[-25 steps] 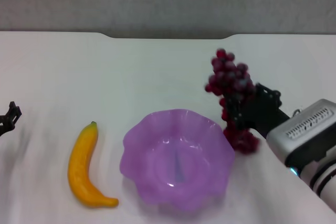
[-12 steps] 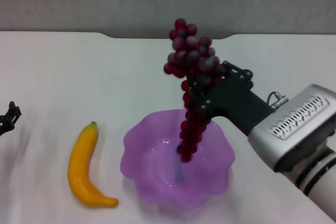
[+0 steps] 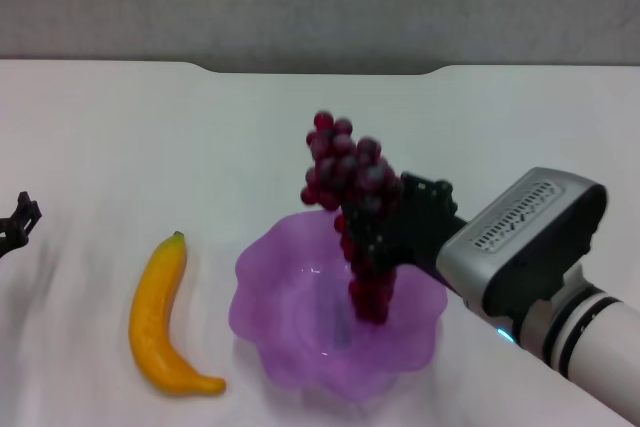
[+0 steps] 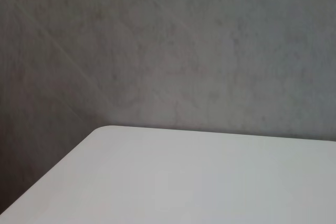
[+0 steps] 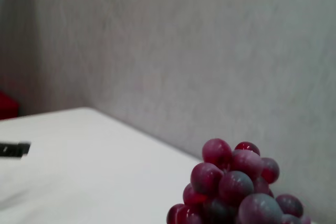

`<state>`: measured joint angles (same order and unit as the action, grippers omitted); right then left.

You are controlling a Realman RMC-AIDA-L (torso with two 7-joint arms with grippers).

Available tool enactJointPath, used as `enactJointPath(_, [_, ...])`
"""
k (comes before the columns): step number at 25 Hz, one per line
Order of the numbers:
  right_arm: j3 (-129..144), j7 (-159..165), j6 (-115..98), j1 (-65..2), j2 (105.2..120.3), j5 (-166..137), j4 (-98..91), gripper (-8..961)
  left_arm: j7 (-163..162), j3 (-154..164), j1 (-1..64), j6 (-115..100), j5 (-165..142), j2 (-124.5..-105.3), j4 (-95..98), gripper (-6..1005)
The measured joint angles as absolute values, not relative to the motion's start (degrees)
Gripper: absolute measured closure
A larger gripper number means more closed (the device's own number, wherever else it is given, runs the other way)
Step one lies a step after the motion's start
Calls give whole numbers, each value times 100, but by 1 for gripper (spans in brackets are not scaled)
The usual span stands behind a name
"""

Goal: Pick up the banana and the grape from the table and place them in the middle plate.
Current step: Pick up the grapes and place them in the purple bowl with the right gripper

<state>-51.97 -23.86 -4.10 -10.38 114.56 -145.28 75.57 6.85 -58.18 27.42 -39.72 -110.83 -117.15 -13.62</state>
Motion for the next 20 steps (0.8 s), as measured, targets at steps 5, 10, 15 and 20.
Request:
enactJointPath(5, [-5365, -2380, 504, -1203, 11452, -14380, 7414, 536, 706, -5818, 2758, -3972, -11083, -11715, -1362, 102])
enactJointPath(10, [-5389, -2372, 978, -1399, 11452, -14269, 7018, 536, 694, -5825, 2760, -3972, -11083, -11715, -1362, 102])
enactJointPath(15, [-5377, -2332, 1006, -1551, 11460, -14175, 6675, 537, 699, -5824, 2760, -3972, -11083, -11715, -1362, 103])
enactJointPath(20, [-5386, -2325, 946, -1690, 11467, -14059, 6393, 545, 688, -5820, 2760, -3972, -11083, -11715, -1362, 103])
